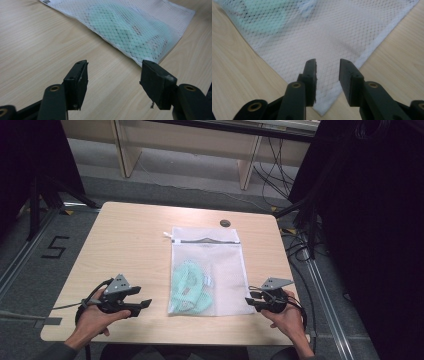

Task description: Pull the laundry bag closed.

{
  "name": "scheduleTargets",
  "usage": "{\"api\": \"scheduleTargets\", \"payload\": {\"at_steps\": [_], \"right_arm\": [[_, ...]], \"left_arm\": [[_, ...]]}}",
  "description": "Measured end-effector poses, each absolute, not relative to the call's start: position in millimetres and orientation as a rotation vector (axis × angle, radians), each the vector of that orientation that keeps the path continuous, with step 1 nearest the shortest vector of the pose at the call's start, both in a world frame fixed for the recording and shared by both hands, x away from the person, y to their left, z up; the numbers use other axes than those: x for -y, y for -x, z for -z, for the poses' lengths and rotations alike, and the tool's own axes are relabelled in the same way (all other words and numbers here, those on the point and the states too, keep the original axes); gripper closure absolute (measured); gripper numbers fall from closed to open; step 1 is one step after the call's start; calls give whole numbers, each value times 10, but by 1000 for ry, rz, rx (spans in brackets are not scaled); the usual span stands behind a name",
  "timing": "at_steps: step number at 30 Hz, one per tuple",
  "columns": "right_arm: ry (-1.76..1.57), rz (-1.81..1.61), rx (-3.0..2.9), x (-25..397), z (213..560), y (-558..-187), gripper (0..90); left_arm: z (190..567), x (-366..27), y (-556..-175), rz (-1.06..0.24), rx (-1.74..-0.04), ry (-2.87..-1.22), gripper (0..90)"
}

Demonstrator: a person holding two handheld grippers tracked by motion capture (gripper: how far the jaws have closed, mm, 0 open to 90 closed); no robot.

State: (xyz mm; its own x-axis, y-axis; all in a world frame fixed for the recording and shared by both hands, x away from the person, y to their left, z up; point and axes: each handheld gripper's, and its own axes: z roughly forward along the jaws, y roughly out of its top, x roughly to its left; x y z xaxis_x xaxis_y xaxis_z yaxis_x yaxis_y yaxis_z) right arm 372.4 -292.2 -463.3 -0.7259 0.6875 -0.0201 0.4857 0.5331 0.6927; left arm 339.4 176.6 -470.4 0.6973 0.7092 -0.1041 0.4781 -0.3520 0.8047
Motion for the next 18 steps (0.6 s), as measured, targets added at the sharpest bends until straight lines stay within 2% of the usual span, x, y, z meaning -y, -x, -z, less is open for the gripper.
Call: {"api": "scheduleTargets", "payload": {"at_steps": [3,4,5,6,7,9,10,13,14,15,18], "right_arm": [[-969,-981,-2485,2908,4632,-3750,731],[-956,-963,-2507,2904,4614,-3774,772],[-956,-963,-2507,2904,4614,-3774,772],[-934,-963,-2502,2887,4623,-3796,808],[-928,-972,-2500,2880,4631,-3802,832],[-915,-964,-2508,2874,4631,-3806,848],[-907,-946,-2540,2865,4628,-3812,876],[-893,-937,-2538,2848,4650,-3835,900],[-893,-937,-2538,2848,4650,-3835,900],[-892,-939,-2540,2836,4657,-3853,900],[-898,-921,-2562,2811,4666,-3862,900]], "left_arm": [[4701,-1707,-3400,-349,-913,-1993,411],[4704,-1608,-3412,-306,-933,-1973,448],[4704,-1608,-3412,-306,-933,-1973,469],[4687,-1559,-3425,-326,-904,-2006,500],[4674,-1470,-3416,-337,-903,-1973,529],[4671,-1443,-3417,-327,-890,-1972,548],[4675,-1391,-3409,-337,-860,-2000,616],[4696,-1337,-3402,-337,-844,-1999,713],[4695,-1323,-3401,-346,-831,-2012,713],[4690,-1326,-3417,-359,-793,-2044,774],[4717,-1270,-3416,-351,-793,-2020,818]]}}
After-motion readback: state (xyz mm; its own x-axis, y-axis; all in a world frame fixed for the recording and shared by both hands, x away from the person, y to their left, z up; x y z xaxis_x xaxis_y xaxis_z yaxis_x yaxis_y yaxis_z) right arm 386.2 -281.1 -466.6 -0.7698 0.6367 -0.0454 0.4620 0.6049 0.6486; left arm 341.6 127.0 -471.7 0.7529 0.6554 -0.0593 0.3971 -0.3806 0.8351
